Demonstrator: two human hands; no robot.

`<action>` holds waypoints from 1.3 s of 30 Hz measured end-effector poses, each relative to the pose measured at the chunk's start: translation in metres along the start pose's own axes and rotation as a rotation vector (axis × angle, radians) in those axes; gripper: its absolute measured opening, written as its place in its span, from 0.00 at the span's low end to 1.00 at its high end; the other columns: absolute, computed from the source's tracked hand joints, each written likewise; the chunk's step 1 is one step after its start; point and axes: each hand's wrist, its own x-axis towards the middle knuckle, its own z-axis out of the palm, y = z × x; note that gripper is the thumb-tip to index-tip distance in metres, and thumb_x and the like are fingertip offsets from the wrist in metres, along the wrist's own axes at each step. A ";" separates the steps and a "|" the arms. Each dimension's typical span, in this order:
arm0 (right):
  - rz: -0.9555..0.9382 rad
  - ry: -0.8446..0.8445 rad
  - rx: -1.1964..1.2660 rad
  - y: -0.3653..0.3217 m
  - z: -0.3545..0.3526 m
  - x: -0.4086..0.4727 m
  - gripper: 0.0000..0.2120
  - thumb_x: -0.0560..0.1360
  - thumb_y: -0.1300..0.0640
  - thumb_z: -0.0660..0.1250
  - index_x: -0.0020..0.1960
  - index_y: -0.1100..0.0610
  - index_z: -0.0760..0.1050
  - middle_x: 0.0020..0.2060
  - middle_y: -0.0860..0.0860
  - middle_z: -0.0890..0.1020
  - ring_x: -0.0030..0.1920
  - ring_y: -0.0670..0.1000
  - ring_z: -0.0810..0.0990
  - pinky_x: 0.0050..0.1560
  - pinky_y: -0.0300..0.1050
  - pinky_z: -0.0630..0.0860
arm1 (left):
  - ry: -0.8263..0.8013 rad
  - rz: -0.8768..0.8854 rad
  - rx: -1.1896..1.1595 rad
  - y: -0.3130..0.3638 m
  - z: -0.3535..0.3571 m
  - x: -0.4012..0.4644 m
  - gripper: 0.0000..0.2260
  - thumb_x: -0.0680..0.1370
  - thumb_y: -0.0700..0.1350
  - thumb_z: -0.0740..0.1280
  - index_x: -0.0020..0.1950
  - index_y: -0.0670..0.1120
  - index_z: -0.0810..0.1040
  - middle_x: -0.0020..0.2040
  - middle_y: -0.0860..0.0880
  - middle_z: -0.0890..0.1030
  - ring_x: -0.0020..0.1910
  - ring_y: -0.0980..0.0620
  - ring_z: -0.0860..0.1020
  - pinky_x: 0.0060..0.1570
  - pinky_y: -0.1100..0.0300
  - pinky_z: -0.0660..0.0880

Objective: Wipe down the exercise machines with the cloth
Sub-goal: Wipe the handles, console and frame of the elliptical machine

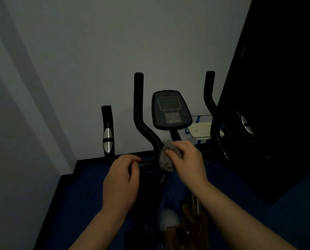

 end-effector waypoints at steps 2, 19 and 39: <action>0.022 0.056 -0.024 -0.009 0.020 -0.005 0.06 0.78 0.55 0.65 0.52 0.52 0.80 0.48 0.46 0.79 0.50 0.46 0.77 0.52 0.42 0.73 | 0.015 -0.001 -0.024 0.001 0.000 -0.002 0.09 0.79 0.40 0.62 0.49 0.52 0.79 0.46 0.60 0.78 0.46 0.61 0.76 0.41 0.63 0.73; -0.146 -0.023 0.061 0.006 0.012 -0.036 0.11 0.75 0.56 0.70 0.57 0.50 0.81 0.49 0.43 0.73 0.52 0.39 0.73 0.53 0.27 0.67 | -0.001 0.003 0.059 0.003 -0.004 -0.004 0.07 0.79 0.43 0.63 0.50 0.54 0.79 0.43 0.62 0.77 0.43 0.61 0.75 0.33 0.68 0.68; -0.587 -0.467 -0.376 -0.024 0.015 0.016 0.21 0.72 0.54 0.73 0.64 0.52 0.78 0.61 0.49 0.80 0.61 0.51 0.77 0.63 0.50 0.74 | -0.032 -0.304 -0.194 -0.021 0.000 -0.013 0.21 0.83 0.51 0.52 0.77 0.55 0.58 0.77 0.61 0.50 0.76 0.63 0.50 0.72 0.63 0.50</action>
